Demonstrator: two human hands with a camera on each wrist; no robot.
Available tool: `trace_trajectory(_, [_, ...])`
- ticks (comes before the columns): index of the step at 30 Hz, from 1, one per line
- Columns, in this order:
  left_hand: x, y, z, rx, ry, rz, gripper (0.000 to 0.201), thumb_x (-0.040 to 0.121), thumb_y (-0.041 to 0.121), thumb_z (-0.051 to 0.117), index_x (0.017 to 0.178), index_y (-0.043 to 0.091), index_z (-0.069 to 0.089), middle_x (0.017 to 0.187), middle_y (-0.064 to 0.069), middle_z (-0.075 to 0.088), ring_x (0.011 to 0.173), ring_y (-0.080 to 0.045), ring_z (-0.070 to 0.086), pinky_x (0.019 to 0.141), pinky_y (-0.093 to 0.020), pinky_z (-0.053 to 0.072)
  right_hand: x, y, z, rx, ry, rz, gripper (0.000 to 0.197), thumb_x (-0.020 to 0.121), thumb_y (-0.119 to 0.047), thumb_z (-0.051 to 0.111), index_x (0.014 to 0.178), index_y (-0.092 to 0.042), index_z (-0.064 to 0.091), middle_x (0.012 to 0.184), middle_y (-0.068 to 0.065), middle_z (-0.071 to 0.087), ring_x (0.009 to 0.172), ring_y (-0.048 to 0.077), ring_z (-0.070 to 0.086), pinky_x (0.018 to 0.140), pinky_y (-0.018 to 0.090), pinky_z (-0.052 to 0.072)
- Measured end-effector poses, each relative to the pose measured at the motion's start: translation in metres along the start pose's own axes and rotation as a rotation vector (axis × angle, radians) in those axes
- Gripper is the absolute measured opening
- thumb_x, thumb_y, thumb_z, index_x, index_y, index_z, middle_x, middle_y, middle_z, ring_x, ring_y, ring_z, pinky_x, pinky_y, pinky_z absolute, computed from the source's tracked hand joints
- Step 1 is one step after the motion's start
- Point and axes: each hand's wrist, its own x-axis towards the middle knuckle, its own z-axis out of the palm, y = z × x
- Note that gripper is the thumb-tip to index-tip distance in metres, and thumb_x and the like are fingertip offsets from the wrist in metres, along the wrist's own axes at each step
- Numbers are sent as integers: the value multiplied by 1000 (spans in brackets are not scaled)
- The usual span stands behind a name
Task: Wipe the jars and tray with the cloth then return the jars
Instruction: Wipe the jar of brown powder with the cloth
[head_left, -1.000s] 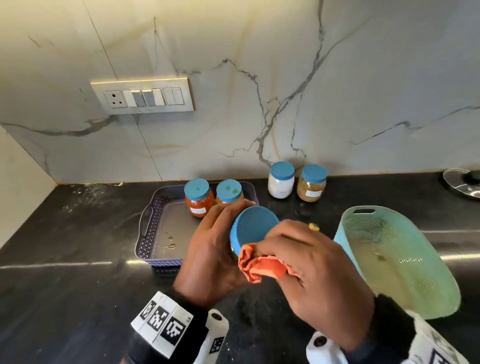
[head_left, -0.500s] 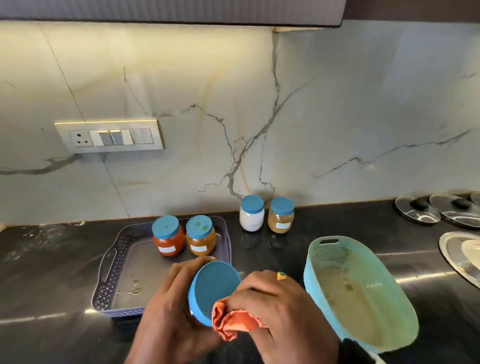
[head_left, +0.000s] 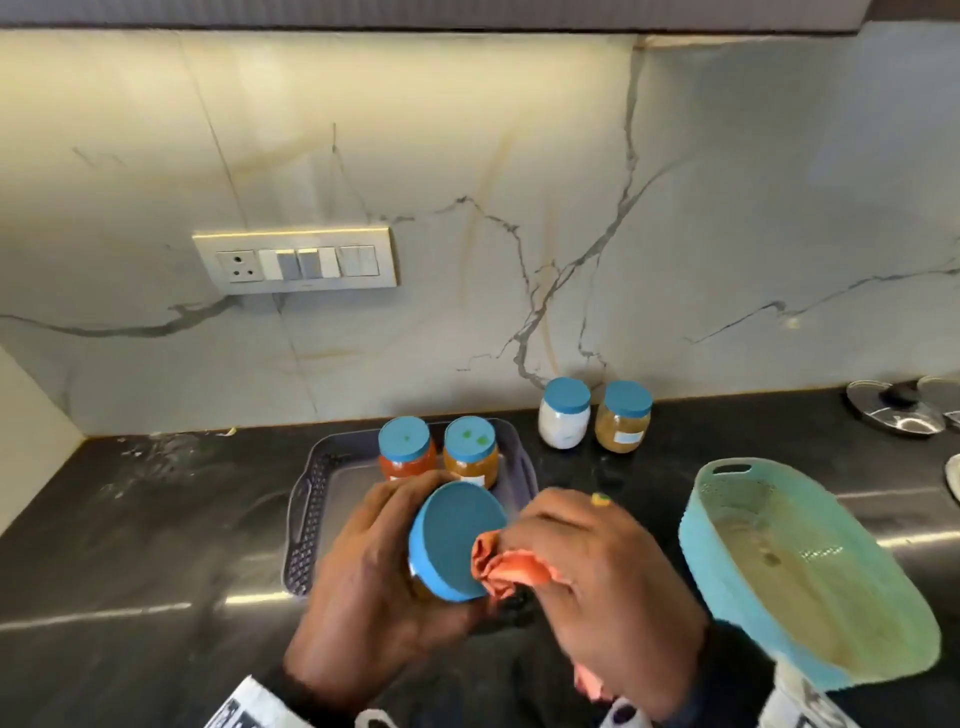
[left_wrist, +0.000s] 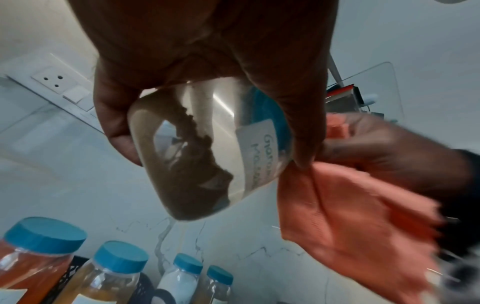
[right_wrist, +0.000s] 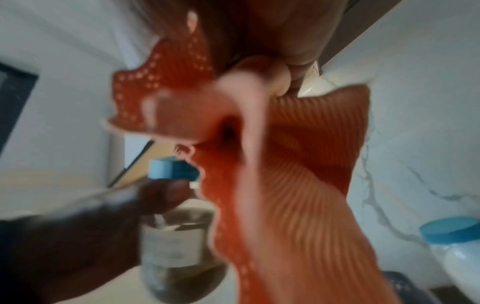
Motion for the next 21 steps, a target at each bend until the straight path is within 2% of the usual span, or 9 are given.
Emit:
trace_trajectory(3, [-5,-6,0,-13,-43,14,87,57,50,92,134,31,56,129,21,57,117,-1,58,95,-23,50,26,3,12,58,83,63,15,84,-17,62,95,-18,73,94,-7,65,85,12,63,71,36,55])
trace_trajectory(5, [-5,-13,-6,-31,-61,8,89,58,53,91,136,28,55,131,20,57,120,-2,56,98,-21,49,42,-14,23,157,110,46,19,85,-20,58,96,-18,73,97,-7,68,90,11,64,79,33,55])
trace_trajectory(7, [-2,-22,-16,-26,-53,19,89,59,55,90,136,24,55,131,17,57,121,-2,56,99,-20,48,43,-34,30,178,61,1,22,86,-26,58,100,-18,73,101,-7,69,95,8,64,86,27,54])
trace_trajectory(9, [-2,-32,-25,-38,-45,35,87,61,56,88,135,25,53,130,20,57,121,-2,55,99,-19,47,32,-44,33,171,-33,-40,26,88,-32,55,101,-18,72,102,-9,68,92,5,62,83,21,53])
trace_trajectory(11, [-5,-37,-28,-67,-34,21,86,61,59,89,132,28,54,131,21,56,121,-3,56,99,-21,48,21,-36,32,136,-72,-34,26,88,-30,53,100,-19,73,100,-12,65,89,1,61,79,18,51])
trace_trajectory(14, [-11,-39,-21,-72,-39,5,84,60,51,92,132,27,57,128,18,58,120,-6,58,97,-29,51,27,-11,31,61,-20,29,19,85,-19,58,96,-17,73,96,-9,65,87,7,63,76,24,52])
trace_trajectory(16, [-9,-37,-17,-66,-57,22,87,60,50,91,136,31,53,130,19,56,121,-5,56,98,-29,50,44,-9,33,72,55,64,16,84,-16,61,95,-15,73,95,-5,67,87,13,64,76,30,53])
trace_trajectory(18, [-4,-36,-18,-60,-58,38,87,61,54,88,137,32,51,132,22,53,122,-4,55,99,-27,50,60,-23,36,114,116,32,20,87,-24,59,98,-16,74,97,-5,69,90,9,64,80,28,53])
trace_trajectory(21, [1,-39,-25,-86,-49,53,81,63,56,83,134,32,52,133,30,50,123,-6,55,101,-27,48,57,-45,38,168,35,-61,20,89,-27,60,100,-17,74,100,-7,69,93,6,64,85,24,52])
